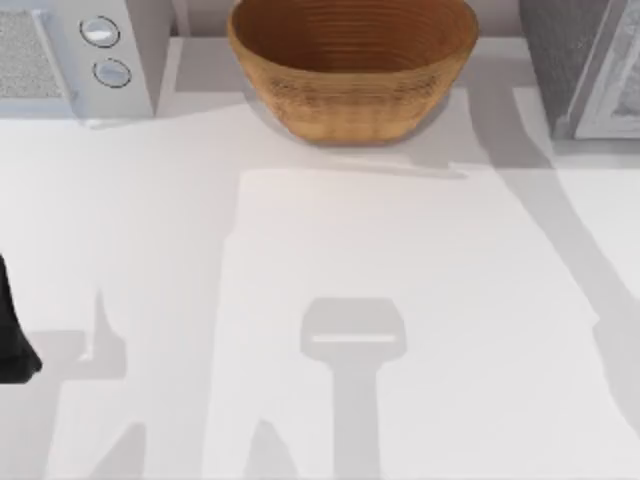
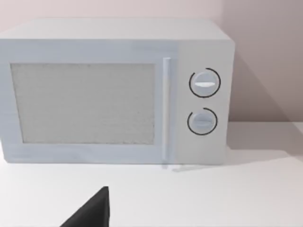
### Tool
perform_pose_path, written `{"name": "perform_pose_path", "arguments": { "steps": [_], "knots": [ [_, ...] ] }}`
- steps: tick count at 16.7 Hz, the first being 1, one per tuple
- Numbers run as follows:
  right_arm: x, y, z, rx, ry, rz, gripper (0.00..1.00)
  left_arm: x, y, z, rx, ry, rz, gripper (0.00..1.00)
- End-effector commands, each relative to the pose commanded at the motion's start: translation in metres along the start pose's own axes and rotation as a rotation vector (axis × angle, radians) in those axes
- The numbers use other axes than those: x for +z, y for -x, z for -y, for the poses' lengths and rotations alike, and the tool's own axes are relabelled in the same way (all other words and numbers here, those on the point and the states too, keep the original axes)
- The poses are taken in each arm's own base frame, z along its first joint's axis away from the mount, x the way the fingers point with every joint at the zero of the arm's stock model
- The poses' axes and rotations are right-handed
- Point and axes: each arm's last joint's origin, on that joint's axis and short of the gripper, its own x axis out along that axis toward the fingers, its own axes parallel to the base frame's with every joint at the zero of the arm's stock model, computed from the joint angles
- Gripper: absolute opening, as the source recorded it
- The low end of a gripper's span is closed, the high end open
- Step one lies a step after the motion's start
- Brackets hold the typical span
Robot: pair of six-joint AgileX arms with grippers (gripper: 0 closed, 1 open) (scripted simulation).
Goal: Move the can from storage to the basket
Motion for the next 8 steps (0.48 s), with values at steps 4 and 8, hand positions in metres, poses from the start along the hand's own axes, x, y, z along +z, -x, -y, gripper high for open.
{"name": "perform_pose_path", "arguments": {
  "steps": [4,8],
  "knots": [
    [0.002,-0.024,-0.002,0.001,0.0,0.002,1.0,0.0,0.0,0.0,0.0,0.0,0.0,1.0],
    [0.001,-0.048,-0.001,0.001,0.0,0.002,1.0,0.0,0.0,0.0,0.0,0.0,0.0,1.0]
  ]
}}
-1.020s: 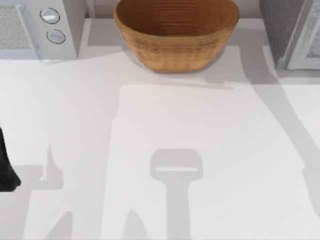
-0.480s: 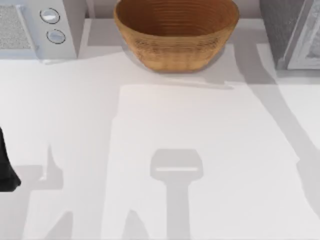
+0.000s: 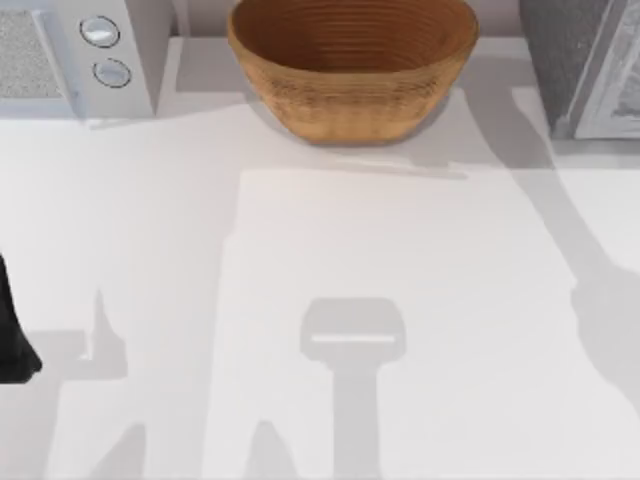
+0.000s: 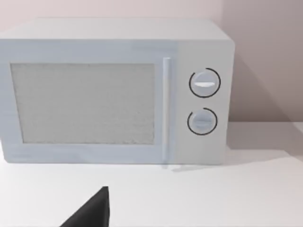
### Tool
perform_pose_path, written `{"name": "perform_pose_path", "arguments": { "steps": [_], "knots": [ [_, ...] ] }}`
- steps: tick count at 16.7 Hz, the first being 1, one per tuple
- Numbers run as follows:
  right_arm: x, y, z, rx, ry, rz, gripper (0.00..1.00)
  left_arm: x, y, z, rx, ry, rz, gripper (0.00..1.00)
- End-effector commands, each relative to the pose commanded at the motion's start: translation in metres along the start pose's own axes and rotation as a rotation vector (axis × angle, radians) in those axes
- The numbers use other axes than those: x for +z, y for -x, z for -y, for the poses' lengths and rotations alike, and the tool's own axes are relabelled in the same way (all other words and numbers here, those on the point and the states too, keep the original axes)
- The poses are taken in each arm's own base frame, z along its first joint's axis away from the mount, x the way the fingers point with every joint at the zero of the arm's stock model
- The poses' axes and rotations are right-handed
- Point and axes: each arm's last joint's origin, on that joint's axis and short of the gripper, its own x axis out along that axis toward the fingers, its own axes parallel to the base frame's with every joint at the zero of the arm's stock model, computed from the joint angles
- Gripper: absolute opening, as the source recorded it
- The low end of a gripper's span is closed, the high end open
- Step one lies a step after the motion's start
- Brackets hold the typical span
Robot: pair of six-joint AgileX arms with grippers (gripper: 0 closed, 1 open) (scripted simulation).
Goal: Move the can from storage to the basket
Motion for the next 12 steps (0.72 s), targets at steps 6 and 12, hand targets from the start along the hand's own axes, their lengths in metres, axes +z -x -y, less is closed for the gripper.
{"name": "perform_pose_path", "arguments": {
  "steps": [6,12],
  "knots": [
    [-0.001,-0.0055,0.0006,0.0,0.0,0.0,1.0,0.0,0.0,0.0,0.0,0.0,0.0,1.0],
    [-0.001,-0.0055,0.0006,0.0,0.0,0.0,0.55,0.0,0.0,0.0,0.0,0.0,0.0,1.0]
  ]
}}
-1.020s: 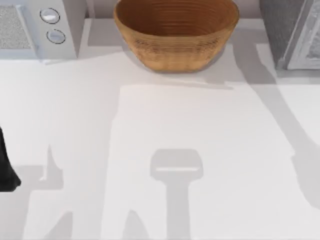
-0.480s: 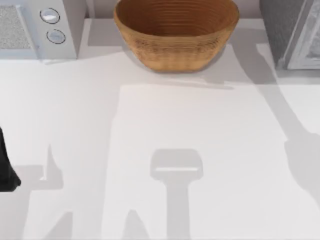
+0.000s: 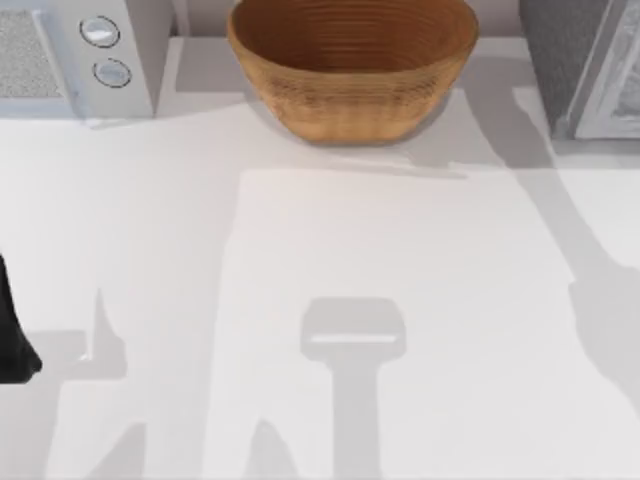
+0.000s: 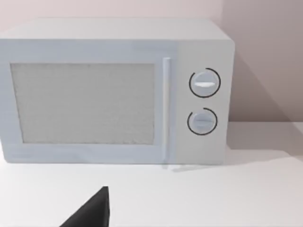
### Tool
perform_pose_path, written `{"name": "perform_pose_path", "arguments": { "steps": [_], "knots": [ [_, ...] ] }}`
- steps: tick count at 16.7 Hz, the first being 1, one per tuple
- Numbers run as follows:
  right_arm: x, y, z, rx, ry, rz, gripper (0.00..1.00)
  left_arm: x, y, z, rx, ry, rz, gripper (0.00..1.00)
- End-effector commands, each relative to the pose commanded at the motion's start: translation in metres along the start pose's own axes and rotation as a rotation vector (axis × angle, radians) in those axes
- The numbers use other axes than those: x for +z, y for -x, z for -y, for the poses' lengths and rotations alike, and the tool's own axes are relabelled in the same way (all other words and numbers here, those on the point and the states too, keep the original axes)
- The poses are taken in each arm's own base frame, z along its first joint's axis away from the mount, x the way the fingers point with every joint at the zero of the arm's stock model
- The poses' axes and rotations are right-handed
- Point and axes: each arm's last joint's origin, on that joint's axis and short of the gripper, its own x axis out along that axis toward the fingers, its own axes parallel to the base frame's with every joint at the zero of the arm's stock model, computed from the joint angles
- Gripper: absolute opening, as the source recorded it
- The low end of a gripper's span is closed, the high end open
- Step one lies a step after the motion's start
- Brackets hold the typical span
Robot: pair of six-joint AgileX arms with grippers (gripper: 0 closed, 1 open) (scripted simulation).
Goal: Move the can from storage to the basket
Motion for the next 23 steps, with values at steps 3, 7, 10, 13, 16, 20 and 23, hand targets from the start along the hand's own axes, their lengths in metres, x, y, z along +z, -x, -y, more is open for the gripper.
{"name": "perform_pose_path", "arguments": {
  "steps": [3,7,10,13,16,20,23],
  "knots": [
    [0.0,0.0,0.0,0.0,0.0,0.0,0.32,0.0,0.0,0.0,0.0,0.0,0.0,1.0],
    [0.0,0.0,0.0,0.0,0.0,0.0,0.02,0.0,0.0,0.0,0.0,0.0,0.0,1.0],
    [0.0,0.0,0.0,0.0,0.0,0.0,0.0,0.0,0.0,0.0,0.0,0.0,0.0,1.0],
    [0.0,0.0,0.0,0.0,0.0,0.0,0.0,0.0,0.0,0.0,0.0,0.0,0.0,1.0],
    [0.0,0.001,-0.001,0.002,-0.001,0.0,0.0,0.0,0.0,0.0,0.0,0.0,0.0,1.0],
    [0.01,0.026,-0.007,-0.009,0.007,-0.02,0.0,0.0,0.0,0.0,0.0,0.0,0.0,1.0],
    [0.039,0.09,-0.009,-0.011,0.001,-0.004,0.0,0.0,0.0,0.0,0.0,0.0,0.0,1.0]
  ]
}}
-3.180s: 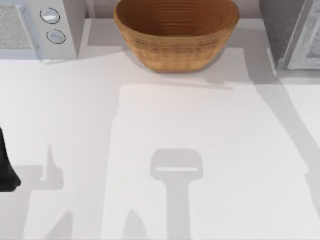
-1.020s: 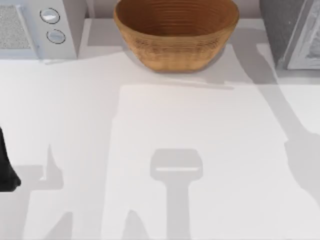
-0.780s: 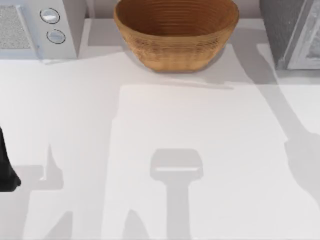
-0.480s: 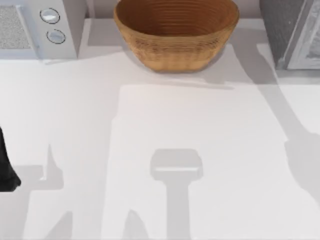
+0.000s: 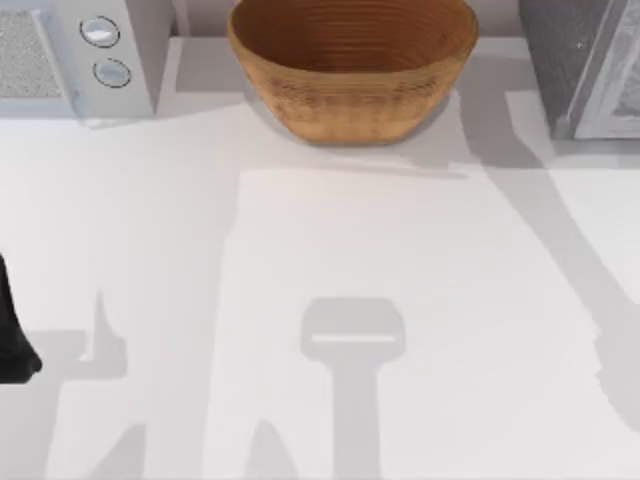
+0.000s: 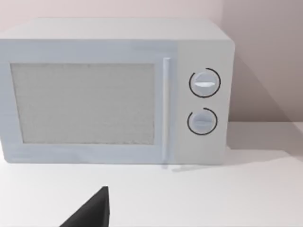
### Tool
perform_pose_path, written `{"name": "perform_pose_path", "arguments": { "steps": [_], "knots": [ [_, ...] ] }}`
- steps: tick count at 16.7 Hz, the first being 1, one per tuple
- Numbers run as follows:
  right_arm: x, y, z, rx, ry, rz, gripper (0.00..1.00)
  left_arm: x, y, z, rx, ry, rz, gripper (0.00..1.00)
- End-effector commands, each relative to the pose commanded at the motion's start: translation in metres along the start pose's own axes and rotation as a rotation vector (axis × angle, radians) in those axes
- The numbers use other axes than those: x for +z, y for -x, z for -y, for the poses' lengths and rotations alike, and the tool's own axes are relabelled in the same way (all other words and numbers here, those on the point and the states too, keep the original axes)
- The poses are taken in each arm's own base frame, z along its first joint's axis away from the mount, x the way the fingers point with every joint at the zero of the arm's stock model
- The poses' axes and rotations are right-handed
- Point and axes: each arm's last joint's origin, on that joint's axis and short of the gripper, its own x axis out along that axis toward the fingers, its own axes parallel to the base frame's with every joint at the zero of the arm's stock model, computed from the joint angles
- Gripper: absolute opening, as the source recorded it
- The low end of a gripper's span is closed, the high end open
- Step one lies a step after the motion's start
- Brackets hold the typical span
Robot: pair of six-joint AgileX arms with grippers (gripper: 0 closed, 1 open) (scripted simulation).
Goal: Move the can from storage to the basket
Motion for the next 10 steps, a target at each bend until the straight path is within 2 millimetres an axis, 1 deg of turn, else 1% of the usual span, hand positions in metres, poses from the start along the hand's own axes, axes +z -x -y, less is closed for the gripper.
{"name": "perform_pose_path", "arguments": {
  "steps": [2,3,4,5,6,10],
  "knots": [
    [0.016,0.046,0.004,0.005,-0.007,0.013,0.0,0.0,0.0,0.0,0.0,0.0,0.0,1.0],
    [0.019,0.063,0.006,0.008,-0.006,0.012,0.0,0.0,0.0,0.0,0.0,0.0,0.0,1.0],
    [0.021,0.076,0.007,0.011,-0.005,0.009,0.0,0.0,0.0,0.0,0.0,0.0,0.0,1.0],
    [0.022,0.085,0.008,0.012,-0.003,0.006,0.0,0.0,0.0,0.0,0.0,0.0,0.0,1.0],
    [0.023,0.089,0.009,0.013,-0.002,0.004,0.0,0.0,0.0,0.0,0.0,0.0,0.0,1.0],
    [0.022,0.088,0.009,0.011,-0.002,0.001,0.0,0.0,0.0,0.0,0.0,0.0,0.0,1.0]
  ]
}}
